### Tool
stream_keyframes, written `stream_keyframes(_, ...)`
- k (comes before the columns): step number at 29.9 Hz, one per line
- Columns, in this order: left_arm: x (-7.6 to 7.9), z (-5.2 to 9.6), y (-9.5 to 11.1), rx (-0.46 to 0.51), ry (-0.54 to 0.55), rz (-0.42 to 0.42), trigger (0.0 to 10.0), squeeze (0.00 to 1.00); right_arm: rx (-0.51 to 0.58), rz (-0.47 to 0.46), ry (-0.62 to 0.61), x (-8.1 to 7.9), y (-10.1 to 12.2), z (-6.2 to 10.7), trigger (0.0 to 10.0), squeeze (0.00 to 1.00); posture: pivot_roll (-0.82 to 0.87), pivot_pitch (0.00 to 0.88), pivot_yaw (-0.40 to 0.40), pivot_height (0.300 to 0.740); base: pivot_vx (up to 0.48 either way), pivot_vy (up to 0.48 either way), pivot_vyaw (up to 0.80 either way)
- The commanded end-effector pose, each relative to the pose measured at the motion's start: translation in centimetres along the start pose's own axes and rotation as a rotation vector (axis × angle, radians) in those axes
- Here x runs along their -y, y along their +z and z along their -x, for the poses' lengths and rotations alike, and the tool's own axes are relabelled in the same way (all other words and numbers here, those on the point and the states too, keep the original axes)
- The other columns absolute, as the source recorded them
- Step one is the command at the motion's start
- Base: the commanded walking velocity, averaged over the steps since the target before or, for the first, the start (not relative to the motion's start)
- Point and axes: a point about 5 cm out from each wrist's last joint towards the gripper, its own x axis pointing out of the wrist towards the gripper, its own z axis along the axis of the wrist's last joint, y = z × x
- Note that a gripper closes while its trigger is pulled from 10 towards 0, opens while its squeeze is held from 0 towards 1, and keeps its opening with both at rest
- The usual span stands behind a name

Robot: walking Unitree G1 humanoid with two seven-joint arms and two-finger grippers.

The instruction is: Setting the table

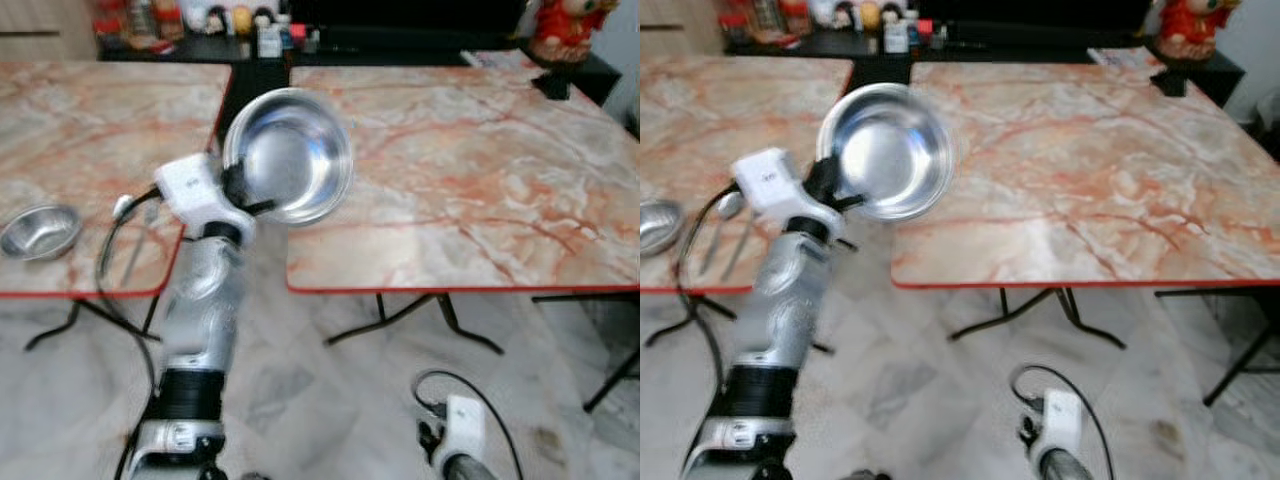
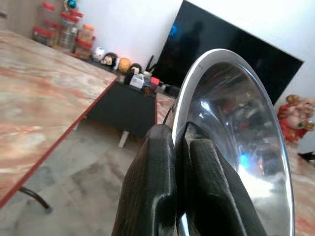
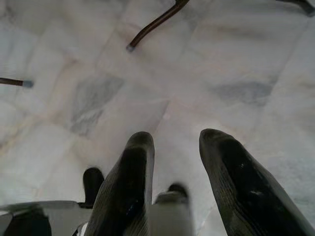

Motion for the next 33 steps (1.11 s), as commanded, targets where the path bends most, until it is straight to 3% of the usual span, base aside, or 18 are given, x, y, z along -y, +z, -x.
stream_keyframes(1, 1.21, -0.16, 0.39, 0.020, -0.036, 0.012, 10.0, 0.00, -0.017, -0.006, -0.036, 1.23, -0.46, 0.28, 10.0, 0.00, 0.01, 0.121, -0.039, 0.740, 0.000, -0.435, 0.00)
stream_keyframes(15, 1.34, -0.19, 0.38, 0.018, -0.040, 0.023, 10.0, 0.00, -0.018, -0.007, -0.040, 1.36, -0.46, 0.29, 10.0, 0.00, 0.01, 0.120, -0.039, 0.740, 0.000, -0.434, 0.00)
stream_keyframes(24, 1.22, -0.18, 0.34, 0.014, -0.038, 0.026, 10.0, 0.00, -0.017, -0.012, -0.043, 1.36, -0.48, 0.30, 10.0, 0.00, 0.00, 0.120, -0.035, 0.740, 0.329, -0.344, 0.00)
stream_keyframes(33, 0.95, -0.18, 0.37, 0.016, -0.026, 0.028, 10.0, 0.00, -0.021, -0.014, -0.044, 1.42, -0.66, 0.36, 10.0, 0.00, 0.00, 0.119, -0.036, 0.740, 0.432, 0.000, 0.00)
